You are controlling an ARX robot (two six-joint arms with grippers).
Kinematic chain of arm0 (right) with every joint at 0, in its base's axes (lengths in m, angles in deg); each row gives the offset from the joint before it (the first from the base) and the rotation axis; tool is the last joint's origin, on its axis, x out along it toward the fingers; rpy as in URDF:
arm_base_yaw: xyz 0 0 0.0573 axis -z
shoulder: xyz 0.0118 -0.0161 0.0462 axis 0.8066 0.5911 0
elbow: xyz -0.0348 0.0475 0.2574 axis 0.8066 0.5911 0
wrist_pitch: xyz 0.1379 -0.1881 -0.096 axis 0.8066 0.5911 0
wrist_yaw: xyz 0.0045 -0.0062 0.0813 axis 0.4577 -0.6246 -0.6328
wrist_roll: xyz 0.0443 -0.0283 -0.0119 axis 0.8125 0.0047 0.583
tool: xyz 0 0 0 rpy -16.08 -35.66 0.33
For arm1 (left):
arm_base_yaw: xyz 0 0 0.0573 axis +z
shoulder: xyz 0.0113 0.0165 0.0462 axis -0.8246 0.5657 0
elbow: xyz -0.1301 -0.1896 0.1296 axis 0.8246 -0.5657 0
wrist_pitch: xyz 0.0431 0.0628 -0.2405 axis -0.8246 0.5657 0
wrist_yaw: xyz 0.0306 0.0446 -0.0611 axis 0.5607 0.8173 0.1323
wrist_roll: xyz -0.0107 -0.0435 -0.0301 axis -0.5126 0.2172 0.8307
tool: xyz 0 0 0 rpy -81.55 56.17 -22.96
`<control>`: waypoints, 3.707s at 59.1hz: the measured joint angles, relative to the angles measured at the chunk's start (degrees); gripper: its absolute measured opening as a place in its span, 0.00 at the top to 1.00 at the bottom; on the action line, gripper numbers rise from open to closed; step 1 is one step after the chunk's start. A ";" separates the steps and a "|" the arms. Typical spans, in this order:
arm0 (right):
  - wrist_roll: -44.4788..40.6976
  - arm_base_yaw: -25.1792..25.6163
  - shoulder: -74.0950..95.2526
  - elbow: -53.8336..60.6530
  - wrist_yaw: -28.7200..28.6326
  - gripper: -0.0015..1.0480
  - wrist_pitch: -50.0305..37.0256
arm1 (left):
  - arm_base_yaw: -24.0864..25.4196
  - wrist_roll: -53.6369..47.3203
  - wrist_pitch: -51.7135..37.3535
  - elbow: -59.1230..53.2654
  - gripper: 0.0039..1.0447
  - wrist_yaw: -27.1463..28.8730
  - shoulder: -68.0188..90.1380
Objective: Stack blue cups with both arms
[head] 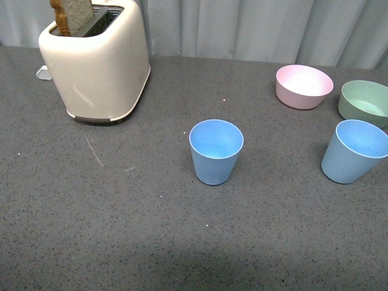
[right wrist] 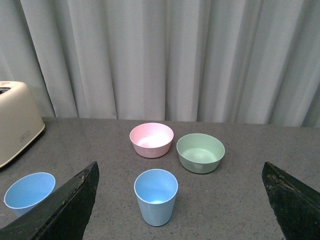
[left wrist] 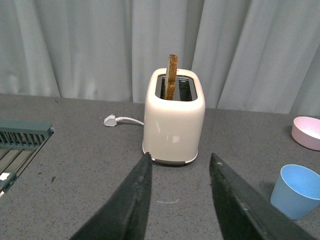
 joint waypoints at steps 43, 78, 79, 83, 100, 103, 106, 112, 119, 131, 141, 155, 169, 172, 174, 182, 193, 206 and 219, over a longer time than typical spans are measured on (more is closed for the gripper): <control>-0.96 2.67 74.79 -25.20 1.36 0.09 -17.49 | 0.00 -0.13 0.02 0.00 0.06 0.00 0.00; 13.97 2.23 107.41 -47.56 0.96 0.15 -4.55 | 0.00 -0.13 0.02 0.00 0.06 0.00 -0.02; 14.10 2.21 107.93 -47.74 1.11 0.19 -4.48 | 0.00 -0.13 0.02 0.00 0.06 0.00 -0.02; 14.49 2.19 108.89 -47.98 1.33 0.27 -4.28 | 0.00 -0.13 0.02 0.00 0.06 0.00 -0.02; 15.91 2.08 109.96 -48.72 1.16 0.68 -3.87 | 0.00 -0.13 0.02 0.00 0.06 0.00 0.00; 15.96 2.08 109.96 -48.89 1.05 0.75 -3.80 | 0.00 -0.13 0.02 0.00 0.06 0.00 0.00; 16.00 2.10 109.96 -48.98 1.03 0.81 -3.78 | 0.00 -0.13 0.02 0.00 0.06 0.00 0.00; 16.55 2.21 109.94 -49.05 0.35 0.96 -3.21 | 0.00 -0.13 0.02 0.00 0.06 0.00 0.00; 17.29 2.27 109.11 -49.64 -1.44 0.99 -1.79 | 0.00 -0.13 0.02 0.00 0.06 0.00 -0.02; 20.92 -0.11 104.08 -51.15 -11.15 0.99 3.13 | 0.00 -0.13 0.02 0.00 0.06 0.00 -0.02; 24.11 -8.37 99.73 -55.45 -16.92 0.99 5.35 | 0.00 -0.13 0.02 0.00 0.06 0.00 -0.02; 26.29 -16.41 100.80 -57.53 -16.39 0.99 6.25 | 0.00 -0.13 0.02 0.00 0.06 0.02 -0.02; 27.02 -19.52 103.30 -58.23 -15.04 0.99 6.91 | 0.00 -0.13 0.02 0.00 0.06 0.00 -0.02; 26.99 -19.87 103.47 -58.27 -14.78 0.99 6.91 | 0.00 -0.13 0.02 0.00 0.06 0.02 -0.02; 26.99 -20.04 103.60 -58.29 -14.75 0.99 6.91 | 0.00 -0.13 0.02 0.00 0.06 0.02 -0.02; 26.99 -20.15 104.02 -58.42 -14.49 0.99 6.88 | 0.00 -0.13 0.02 0.00 0.06 0.02 -0.02; 26.01 -20.13 103.93 -58.42 -12.59 0.68 4.26 | 0.00 -0.13 0.02 0.00 0.06 0.02 -0.02; 21.86 -20.04 102.88 -58.12 -8.15 0.24 1.88 | 0.00 -0.13 0.02 0.00 0.06 0.02 -0.02; 3.10 -17.20 99.01 -30.73 16.52 0.61 -61.51 | 0.00 -0.15 0.09 0.00 0.06 0.17 -0.04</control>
